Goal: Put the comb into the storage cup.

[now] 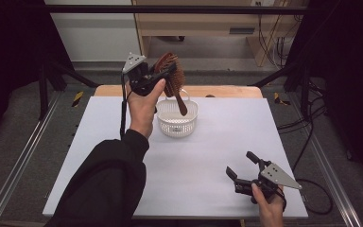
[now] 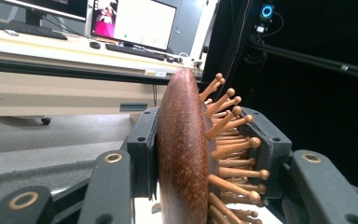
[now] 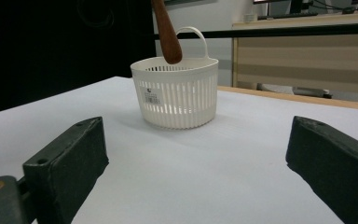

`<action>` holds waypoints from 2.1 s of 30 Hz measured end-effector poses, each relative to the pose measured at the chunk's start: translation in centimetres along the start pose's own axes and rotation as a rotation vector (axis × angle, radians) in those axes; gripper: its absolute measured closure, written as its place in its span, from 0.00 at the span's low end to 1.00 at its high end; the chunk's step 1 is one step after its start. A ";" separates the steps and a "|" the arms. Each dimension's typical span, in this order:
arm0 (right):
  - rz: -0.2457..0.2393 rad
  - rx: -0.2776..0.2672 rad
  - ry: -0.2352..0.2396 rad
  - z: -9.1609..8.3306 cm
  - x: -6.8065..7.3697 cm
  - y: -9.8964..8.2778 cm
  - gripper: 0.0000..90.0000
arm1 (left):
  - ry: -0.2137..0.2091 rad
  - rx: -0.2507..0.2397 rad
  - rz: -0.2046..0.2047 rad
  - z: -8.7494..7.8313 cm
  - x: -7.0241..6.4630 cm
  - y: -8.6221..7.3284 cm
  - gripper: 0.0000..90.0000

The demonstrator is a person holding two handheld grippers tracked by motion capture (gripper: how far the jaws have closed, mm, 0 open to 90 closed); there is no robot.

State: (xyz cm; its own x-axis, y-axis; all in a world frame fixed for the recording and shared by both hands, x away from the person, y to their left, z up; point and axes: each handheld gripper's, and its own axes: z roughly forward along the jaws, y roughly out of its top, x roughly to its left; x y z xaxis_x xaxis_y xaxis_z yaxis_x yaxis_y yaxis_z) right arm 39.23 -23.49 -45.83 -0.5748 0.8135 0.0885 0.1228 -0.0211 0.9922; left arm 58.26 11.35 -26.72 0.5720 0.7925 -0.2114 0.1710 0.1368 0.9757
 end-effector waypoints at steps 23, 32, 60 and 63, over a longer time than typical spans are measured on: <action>-0.142 0.031 -0.053 2.2 -1.7 0.0 0.06 | 0.027 -0.018 0.008 0.6 0.3 0.4 0.57; -0.141 0.037 -0.061 2.4 -1.3 -0.5 0.06 | 0.000 -0.008 0.048 1.1 -0.6 0.1 0.57; -0.109 0.051 -0.040 3.0 -0.6 -0.9 0.06 | 0.012 0.043 0.124 2.7 -1.8 -3.8 0.56; -0.109 0.051 -0.041 2.9 -0.6 -0.9 0.06 | 0.011 0.048 0.114 2.9 -1.7 -4.5 0.56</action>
State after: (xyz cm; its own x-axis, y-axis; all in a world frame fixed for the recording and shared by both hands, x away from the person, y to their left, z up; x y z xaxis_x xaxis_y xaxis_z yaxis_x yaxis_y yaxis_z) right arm 41.83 -22.22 -47.02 -0.5534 0.8326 -0.0241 0.1032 0.0972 0.9899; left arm 58.86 7.60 -30.89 0.5810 0.8079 -0.0987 0.1440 0.0173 0.9894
